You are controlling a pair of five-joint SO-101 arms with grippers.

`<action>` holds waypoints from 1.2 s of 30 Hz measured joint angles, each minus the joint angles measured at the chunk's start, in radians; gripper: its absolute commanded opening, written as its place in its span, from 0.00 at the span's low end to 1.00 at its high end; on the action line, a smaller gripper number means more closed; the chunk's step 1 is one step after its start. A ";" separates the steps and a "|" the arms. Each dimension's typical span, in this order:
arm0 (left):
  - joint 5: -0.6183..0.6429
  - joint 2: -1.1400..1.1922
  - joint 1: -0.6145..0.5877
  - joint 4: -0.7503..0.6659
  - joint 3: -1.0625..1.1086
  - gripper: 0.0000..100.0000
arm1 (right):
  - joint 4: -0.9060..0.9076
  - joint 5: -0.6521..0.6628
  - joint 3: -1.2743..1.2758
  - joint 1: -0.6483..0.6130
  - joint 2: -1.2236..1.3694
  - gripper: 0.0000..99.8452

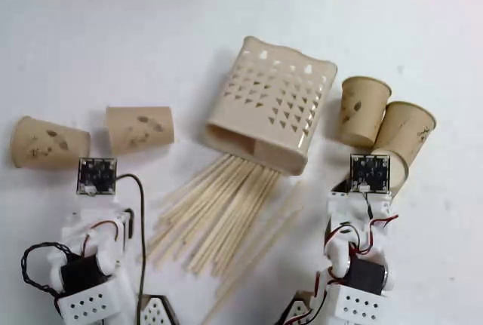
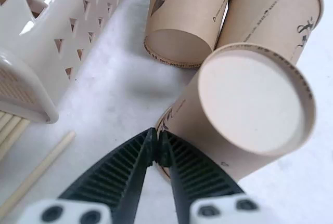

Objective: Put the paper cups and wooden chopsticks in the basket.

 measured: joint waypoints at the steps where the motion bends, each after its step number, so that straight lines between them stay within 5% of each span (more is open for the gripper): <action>1: 0.000 0.000 0.000 0.000 0.000 0.21 | 0.000 0.000 0.000 0.000 0.000 0.02; 30: 0.000 0.000 0.000 0.000 0.000 0.21 | 0.000 0.000 0.000 -0.002 0.000 0.02; 36: 0.000 0.000 0.000 0.000 0.000 0.21 | 0.000 -0.005 0.000 -0.164 0.000 0.02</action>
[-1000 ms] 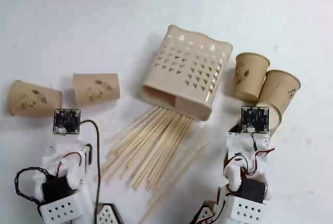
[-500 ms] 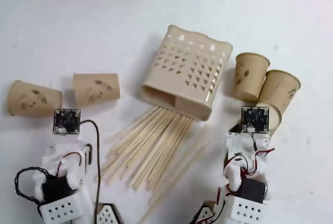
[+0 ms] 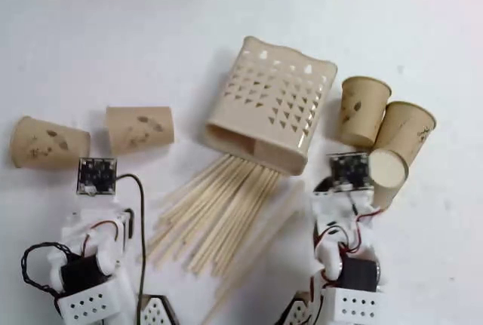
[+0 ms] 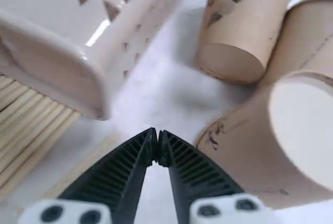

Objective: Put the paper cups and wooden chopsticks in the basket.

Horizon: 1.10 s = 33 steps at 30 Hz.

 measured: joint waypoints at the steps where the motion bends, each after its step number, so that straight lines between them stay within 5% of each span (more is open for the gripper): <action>1: 0.000 0.000 0.000 0.000 0.000 0.21 | 0.000 0.000 0.000 -0.031 0.000 0.02; 14: 0.000 0.000 0.000 0.000 0.000 0.21 | -0.018 0.012 0.000 -0.176 0.000 0.02; 20: 0.000 0.000 0.000 0.000 0.000 0.21 | -0.075 0.318 -0.098 -0.092 0.000 0.02; 28: 0.000 0.000 0.000 0.000 0.000 0.21 | -0.061 0.244 -0.423 -0.048 0.034 0.29; 33: 0.000 0.000 0.000 0.000 0.000 0.21 | -0.091 0.167 -0.620 -0.046 0.307 0.29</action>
